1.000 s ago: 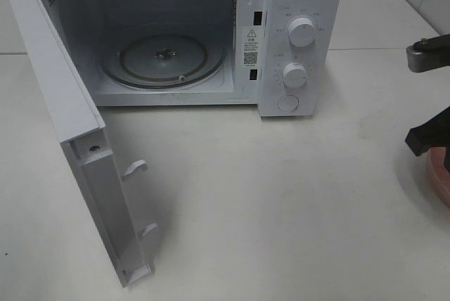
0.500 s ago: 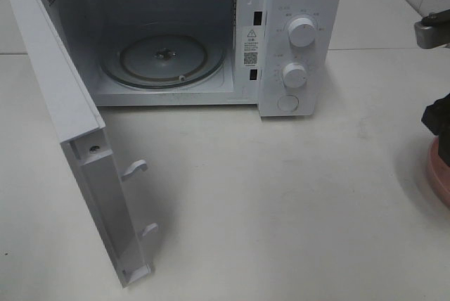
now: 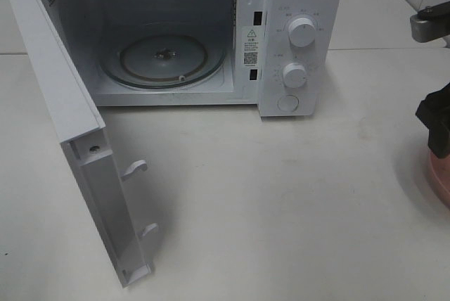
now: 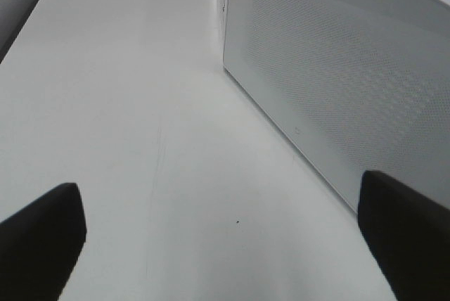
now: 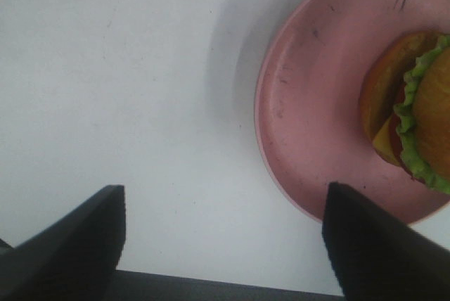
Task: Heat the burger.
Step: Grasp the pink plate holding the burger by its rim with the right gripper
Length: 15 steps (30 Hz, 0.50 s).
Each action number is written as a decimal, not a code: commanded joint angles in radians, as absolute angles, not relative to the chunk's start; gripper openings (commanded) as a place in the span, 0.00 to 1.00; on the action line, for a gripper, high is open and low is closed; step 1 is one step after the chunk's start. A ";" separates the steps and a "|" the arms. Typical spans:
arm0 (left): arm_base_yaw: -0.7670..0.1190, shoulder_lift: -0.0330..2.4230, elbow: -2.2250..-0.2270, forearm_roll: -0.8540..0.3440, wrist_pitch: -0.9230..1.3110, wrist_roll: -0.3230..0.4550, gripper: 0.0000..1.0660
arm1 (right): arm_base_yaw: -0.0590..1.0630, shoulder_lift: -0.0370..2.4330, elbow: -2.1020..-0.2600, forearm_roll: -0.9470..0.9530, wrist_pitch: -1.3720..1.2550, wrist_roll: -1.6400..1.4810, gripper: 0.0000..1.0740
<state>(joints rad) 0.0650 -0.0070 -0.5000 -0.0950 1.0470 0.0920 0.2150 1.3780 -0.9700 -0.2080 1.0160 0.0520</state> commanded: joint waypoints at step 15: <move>0.060 -0.030 -0.497 -0.101 1.038 0.091 0.92 | 0.077 1.377 -0.913 -0.174 0.876 0.028 0.74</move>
